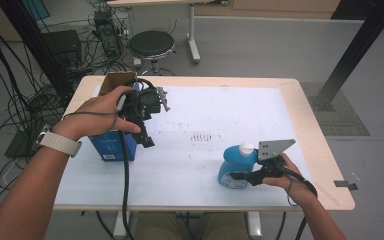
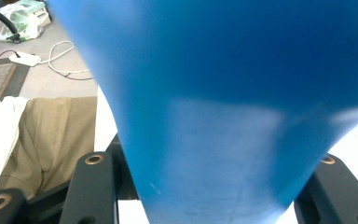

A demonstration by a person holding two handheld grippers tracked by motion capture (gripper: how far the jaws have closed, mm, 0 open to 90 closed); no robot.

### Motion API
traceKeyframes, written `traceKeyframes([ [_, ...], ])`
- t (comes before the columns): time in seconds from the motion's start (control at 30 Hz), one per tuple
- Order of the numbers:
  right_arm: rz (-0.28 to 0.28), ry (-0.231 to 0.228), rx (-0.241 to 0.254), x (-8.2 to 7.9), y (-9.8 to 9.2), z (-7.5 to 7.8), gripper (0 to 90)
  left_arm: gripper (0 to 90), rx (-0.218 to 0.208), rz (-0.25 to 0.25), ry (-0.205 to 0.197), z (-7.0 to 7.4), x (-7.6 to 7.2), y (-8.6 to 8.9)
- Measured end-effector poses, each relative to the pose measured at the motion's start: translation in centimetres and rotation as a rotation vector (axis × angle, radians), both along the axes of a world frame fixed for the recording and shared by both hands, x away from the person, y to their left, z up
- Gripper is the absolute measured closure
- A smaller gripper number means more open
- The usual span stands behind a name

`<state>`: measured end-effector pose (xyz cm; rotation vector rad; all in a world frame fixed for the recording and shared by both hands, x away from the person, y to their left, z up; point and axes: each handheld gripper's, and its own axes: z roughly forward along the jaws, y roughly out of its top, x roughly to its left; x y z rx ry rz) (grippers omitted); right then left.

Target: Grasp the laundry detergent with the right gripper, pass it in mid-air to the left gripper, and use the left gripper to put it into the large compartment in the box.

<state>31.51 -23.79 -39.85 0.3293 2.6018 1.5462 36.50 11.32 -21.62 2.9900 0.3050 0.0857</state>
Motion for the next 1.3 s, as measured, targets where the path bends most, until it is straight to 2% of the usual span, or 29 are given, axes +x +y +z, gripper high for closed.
traceKeyframes([
  [1.3, 0.001, 0.005, 0.003, 0.09, -0.02, -0.02, 43.9, 12.7, -0.009, 0.004, -0.012, 0.13, 0.05, -0.06],
])
